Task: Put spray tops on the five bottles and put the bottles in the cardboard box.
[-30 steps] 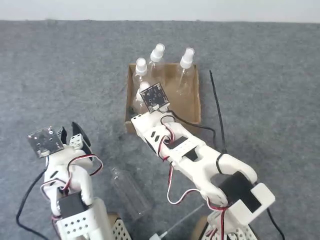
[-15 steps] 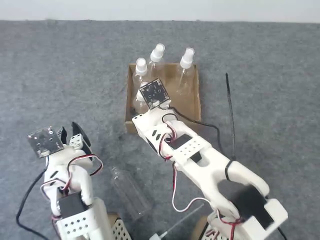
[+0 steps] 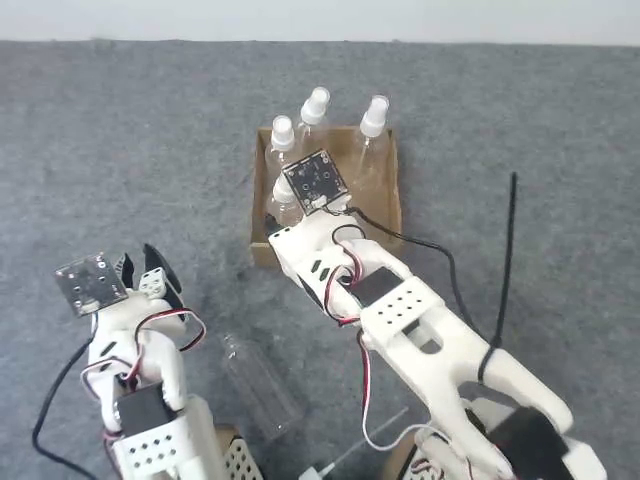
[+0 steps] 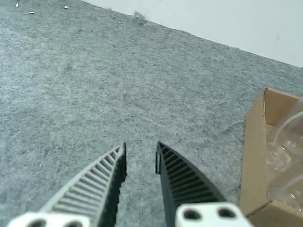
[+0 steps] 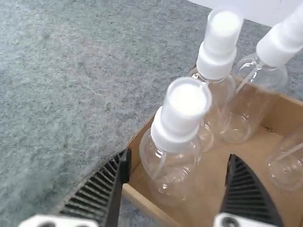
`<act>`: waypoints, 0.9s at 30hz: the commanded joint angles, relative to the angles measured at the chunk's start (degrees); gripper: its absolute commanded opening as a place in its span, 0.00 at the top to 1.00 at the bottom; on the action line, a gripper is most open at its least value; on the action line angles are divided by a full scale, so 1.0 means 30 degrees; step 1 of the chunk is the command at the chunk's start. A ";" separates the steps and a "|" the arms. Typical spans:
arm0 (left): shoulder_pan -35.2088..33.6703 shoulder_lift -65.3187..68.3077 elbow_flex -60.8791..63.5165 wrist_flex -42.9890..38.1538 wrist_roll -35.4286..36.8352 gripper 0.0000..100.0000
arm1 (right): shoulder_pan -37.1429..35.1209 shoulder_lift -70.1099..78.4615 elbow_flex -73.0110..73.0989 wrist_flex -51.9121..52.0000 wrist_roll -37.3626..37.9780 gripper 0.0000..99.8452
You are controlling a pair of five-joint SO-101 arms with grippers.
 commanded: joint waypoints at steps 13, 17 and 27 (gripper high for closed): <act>-0.0117 -0.0352 -0.0249 -0.0674 -0.0147 0.90 | 0.0103 -0.4205 -0.3839 0.8923 0.0059 0.74; -0.0176 -0.0352 -0.0278 -0.0674 -0.0147 0.90 | 0.0044 -0.4234 -0.5128 1.1297 0.0059 0.74; -0.3018 -0.0352 -0.0249 -0.2022 0.0029 0.90 | -0.3736 -0.4264 -0.6828 1.6952 0.1700 0.74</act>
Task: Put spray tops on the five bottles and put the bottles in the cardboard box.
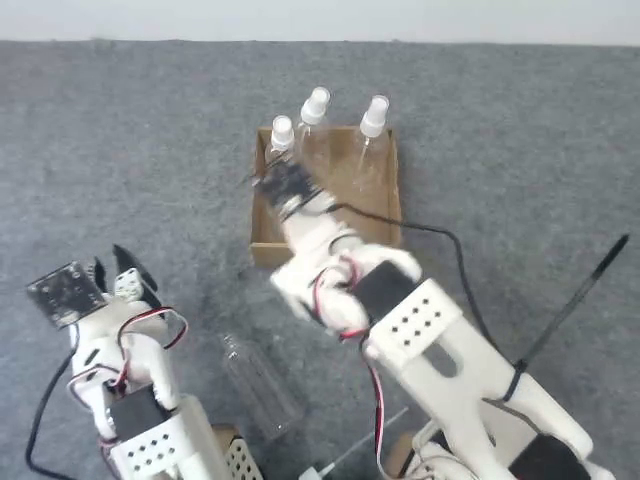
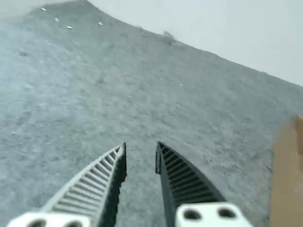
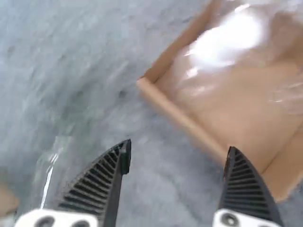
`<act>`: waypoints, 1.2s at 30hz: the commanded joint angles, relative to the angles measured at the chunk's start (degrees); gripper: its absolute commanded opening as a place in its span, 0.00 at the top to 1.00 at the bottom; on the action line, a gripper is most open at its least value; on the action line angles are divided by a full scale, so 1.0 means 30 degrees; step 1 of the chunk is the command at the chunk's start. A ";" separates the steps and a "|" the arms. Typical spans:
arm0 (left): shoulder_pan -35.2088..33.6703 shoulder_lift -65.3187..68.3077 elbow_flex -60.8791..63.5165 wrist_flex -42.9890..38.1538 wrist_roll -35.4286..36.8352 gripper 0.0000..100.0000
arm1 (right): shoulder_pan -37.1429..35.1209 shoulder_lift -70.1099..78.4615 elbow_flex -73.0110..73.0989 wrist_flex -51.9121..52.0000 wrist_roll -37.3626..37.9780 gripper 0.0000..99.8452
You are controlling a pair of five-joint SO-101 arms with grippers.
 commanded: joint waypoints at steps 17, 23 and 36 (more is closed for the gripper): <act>-0.3897 -0.0352 -0.0220 -0.2491 0.1465 0.90 | -0.7634 -0.0952 0.1407 -0.2388 -0.3077 0.74; -0.5480 -0.0352 -0.0278 -0.2579 0.2608 0.90 | -0.8103 -0.0923 0.2989 -0.4352 -0.3106 0.74; -0.5538 -0.0352 -0.0278 -0.2579 0.2608 0.90 | -0.8073 0.2828 0.3897 -0.5670 -0.6388 0.74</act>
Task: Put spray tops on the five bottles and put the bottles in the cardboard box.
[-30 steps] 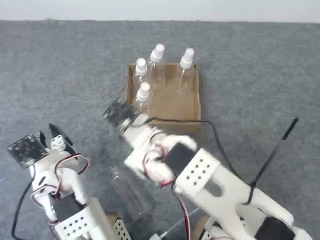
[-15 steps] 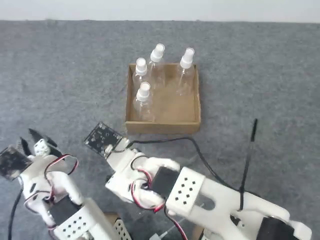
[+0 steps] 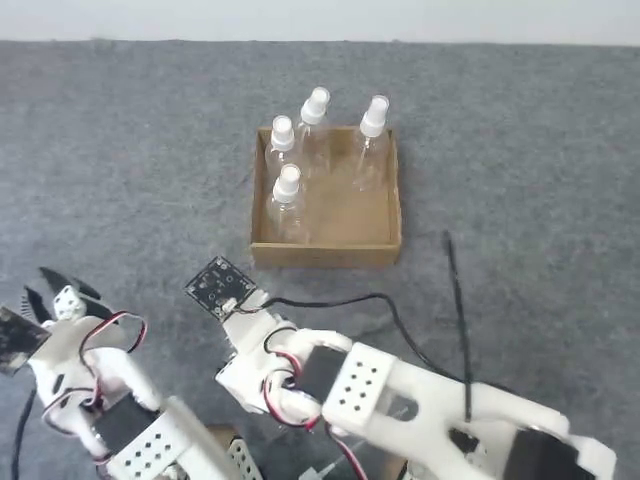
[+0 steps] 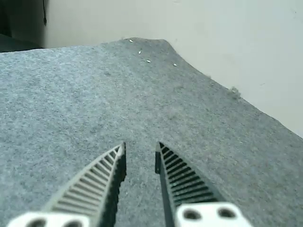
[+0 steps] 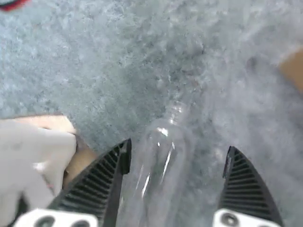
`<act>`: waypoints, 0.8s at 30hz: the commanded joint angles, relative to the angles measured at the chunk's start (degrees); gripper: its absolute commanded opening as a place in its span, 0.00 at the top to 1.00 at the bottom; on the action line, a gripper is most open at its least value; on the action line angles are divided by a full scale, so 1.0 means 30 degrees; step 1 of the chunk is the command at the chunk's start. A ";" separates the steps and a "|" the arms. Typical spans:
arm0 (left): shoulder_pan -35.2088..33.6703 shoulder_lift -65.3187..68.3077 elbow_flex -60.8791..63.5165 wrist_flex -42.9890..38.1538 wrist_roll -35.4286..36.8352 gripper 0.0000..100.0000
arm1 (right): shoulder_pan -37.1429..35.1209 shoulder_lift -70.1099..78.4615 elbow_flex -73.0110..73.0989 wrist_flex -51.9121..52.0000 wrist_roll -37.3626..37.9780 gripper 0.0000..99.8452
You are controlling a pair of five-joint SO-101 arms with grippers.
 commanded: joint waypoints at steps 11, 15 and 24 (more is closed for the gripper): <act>-0.0029 -0.0352 -0.0249 -0.0674 0.0176 0.90 | -0.0044 0.5524 -0.4425 0.3443 -0.0791 0.75; -0.0029 -0.0352 -0.0249 -0.0674 0.0176 0.90 | 0.0161 0.6256 -0.5392 0.4703 -0.0762 0.85; -0.0029 -0.0352 -0.0220 -0.0674 0.0176 0.90 | 0.2242 0.6256 -0.6740 0.6667 0.1582 0.95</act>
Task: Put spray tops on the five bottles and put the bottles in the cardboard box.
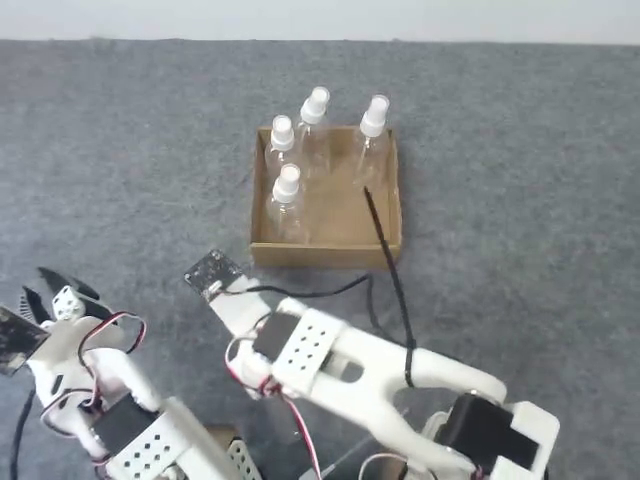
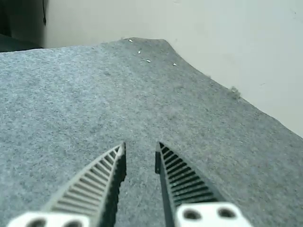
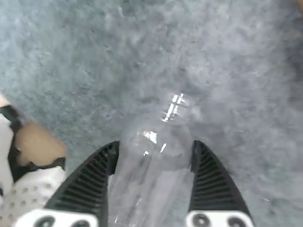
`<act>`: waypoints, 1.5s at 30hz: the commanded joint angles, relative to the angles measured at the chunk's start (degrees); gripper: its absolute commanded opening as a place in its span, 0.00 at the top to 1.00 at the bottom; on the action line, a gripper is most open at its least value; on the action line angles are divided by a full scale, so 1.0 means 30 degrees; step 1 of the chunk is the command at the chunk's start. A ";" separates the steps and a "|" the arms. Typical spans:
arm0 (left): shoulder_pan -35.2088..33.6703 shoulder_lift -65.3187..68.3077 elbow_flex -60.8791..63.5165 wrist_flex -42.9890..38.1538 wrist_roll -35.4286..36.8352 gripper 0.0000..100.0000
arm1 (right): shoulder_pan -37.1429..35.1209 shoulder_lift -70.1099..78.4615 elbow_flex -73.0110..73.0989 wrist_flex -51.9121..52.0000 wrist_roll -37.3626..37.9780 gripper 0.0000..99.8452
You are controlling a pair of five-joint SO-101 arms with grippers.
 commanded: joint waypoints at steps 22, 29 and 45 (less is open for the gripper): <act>0.2256 -0.0352 0.0161 -0.0586 0.0059 0.90 | 0.1714 -0.4879 -0.0674 0.2037 0.4308 0.96; 0.4894 -0.0352 0.0278 -0.0088 -0.0908 0.90 | 0.1714 -0.7282 -0.0293 0.2535 0.4337 0.96; 0.9729 -0.0352 0.0278 0.2139 -0.3136 0.90 | 0.3531 -1.3700 -0.0205 0.4205 0.4337 0.96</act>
